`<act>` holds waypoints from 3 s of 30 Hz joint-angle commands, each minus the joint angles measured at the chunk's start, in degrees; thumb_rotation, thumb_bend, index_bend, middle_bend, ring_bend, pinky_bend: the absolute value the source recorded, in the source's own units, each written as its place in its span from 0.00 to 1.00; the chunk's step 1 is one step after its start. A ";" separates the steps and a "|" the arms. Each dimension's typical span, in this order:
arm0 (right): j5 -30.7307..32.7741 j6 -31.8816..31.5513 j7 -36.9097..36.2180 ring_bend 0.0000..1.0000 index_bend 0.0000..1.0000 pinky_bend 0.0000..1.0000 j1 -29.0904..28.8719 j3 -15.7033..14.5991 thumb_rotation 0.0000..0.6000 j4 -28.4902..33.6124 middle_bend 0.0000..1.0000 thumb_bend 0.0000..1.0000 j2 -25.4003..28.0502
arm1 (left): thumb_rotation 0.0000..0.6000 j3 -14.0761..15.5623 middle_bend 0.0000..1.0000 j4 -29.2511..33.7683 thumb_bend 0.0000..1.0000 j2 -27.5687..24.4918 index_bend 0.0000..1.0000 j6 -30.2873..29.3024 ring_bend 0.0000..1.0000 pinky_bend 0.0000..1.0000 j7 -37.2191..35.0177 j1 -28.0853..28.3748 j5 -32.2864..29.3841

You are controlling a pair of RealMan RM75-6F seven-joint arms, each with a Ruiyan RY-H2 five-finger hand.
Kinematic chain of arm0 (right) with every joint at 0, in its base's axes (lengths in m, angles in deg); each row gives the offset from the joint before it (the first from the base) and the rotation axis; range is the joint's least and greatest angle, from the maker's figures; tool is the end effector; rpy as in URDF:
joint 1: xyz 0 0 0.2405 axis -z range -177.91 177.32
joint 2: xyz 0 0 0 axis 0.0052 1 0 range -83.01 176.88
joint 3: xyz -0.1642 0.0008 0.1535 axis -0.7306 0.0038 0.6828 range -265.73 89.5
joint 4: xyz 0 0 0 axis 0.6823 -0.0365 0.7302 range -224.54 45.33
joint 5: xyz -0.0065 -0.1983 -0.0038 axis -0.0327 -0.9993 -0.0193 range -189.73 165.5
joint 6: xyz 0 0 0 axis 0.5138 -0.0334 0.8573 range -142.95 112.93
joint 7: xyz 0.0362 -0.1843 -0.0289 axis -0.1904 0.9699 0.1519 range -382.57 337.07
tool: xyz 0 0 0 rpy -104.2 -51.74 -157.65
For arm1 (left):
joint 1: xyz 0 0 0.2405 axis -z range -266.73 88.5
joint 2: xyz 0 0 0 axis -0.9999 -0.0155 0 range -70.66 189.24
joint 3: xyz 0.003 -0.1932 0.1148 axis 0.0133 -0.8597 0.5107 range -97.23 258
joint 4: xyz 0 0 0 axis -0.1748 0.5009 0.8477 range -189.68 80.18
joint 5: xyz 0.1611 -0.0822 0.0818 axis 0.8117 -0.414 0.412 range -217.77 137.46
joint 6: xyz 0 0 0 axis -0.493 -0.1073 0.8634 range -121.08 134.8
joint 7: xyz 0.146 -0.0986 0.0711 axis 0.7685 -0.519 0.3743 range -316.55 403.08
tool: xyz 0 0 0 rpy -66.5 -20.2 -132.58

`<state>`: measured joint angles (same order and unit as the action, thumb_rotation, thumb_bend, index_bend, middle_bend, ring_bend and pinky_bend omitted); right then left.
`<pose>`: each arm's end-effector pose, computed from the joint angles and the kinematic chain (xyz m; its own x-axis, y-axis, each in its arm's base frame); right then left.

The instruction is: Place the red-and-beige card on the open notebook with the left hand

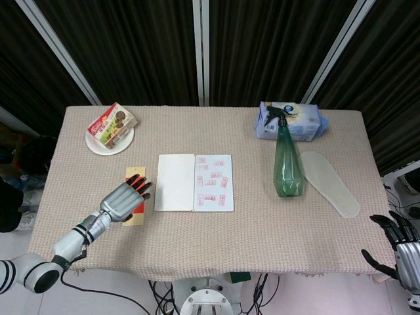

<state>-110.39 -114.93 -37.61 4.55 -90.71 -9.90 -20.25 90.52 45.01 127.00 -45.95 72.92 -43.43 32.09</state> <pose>-0.2924 -0.1534 0.1666 0.2953 0.0583 0.9536 -0.9488 -0.0994 0.2999 -0.1680 0.2954 0.0110 0.8348 0.2476 0.4917 0.5255 -0.6248 -0.5775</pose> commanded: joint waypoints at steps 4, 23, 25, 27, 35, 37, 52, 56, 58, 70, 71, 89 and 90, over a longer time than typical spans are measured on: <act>-0.86 -0.61 2.88 0.10 0.24 0.17 0.06 0.10 1.00 2.79 0.21 0.18 1.12 | 1.00 0.10 0.02 -6.75 0.15 1.56 0.26 0.21 0.02 0.08 -4.24 -1.82 4.22; -1.43 -0.01 10.42 0.10 0.24 0.17 0.39 0.39 1.00 9.71 0.21 0.18 2.41 | 1.00 -2.24 0.00 -15.44 0.12 3.63 0.21 7.39 0.00 0.07 -9.37 -0.61 7.69; -1.43 0.11 10.82 0.10 0.24 0.17 0.37 0.44 1.00 9.97 0.21 0.18 2.41 | 1.00 -2.40 0.00 -16.02 0.11 3.96 0.21 8.03 0.00 0.07 -9.67 -0.33 8.31; -1.37 0.11 11.00 0.10 0.25 0.17 0.44 0.46 1.00 10.14 0.21 0.18 2.43 | 1.00 -2.65 0.00 -16.62 0.10 4.39 0.21 8.57 0.00 0.07 -10.10 -0.17 8.62; -1.23 -0.30 11.33 0.10 0.25 0.17 0.65 0.86 1.00 10.40 0.21 0.18 2.33 | 1.00 -3.37 0.00 -18.79 0.09 6.04 0.21 8.85 0.00 0.07 -12.14 -0.08 10.72; -1.32 -0.25 11.46 0.10 0.25 0.17 0.63 0.88 1.00 10.49 0.21 0.18 2.25 | 1.00 -3.46 0.00 -19.17 0.09 6.37 0.21 9.10 0.00 0.07 -12.53 -0.07 10.91; -1.38 0.45 12.36 0.10 0.25 0.17 0.34 1.13 1.00 11.36 0.21 0.18 2.18 | 1.00 -4.24 0.00 -20.35 0.08 5.49 0.21 11.50 0.00 0.07 -11.50 -0.51 8.44; -1.49 0.67 12.40 0.10 0.25 0.17 0.25 1.10 1.00 11.43 0.21 0.18 2.12 | 1.00 -4.31 0.00 -20.70 0.08 5.22 0.21 11.78 0.00 0.07 -11.37 -1.32 6.81; -1.50 0.80 12.49 0.10 0.25 0.17 0.21 1.08 1.00 11.48 0.21 0.18 2.11 | 1.00 -4.35 0.00 -21.07 0.08 5.30 0.21 11.87 0.00 0.07 -11.70 -1.79 6.09; -1.84 0.72 13.47 0.10 0.26 0.17 0.29 1.07 1.00 12.34 0.21 0.18 2.30 | 1.00 -4.45 0.00 -24.79 0.05 6.79 0.21 10.27 0.00 0.07 -15.42 -4.06 6.87; -1.86 0.73 13.55 0.10 0.26 0.17 0.30 1.06 1.00 12.39 0.21 0.18 2.29 | 1.00 -4.50 0.00 -25.20 0.05 7.03 0.21 10.19 0.00 0.07 -15.81 -4.14 7.06; -1.96 -0.04 13.69 0.10 0.26 0.17 0.92 1.04 1.00 12.47 0.21 0.18 2.20 | 1.00 -4.77 0.00 -27.26 0.24 8.36 0.39 8.97 0.00 0.07 -21.25 -4.20 11.66; -1.97 -0.04 13.66 0.10 0.26 0.17 0.92 1.05 1.00 12.43 0.21 0.18 2.18 | 1.00 -4.78 0.00 -26.94 0.27 8.16 0.39 8.99 0.00 0.07 -21.23 -4.14 11.82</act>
<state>-112.37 -114.97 -23.95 5.47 -89.66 2.53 -18.06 85.73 17.90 135.30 -36.93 51.73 -47.61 43.77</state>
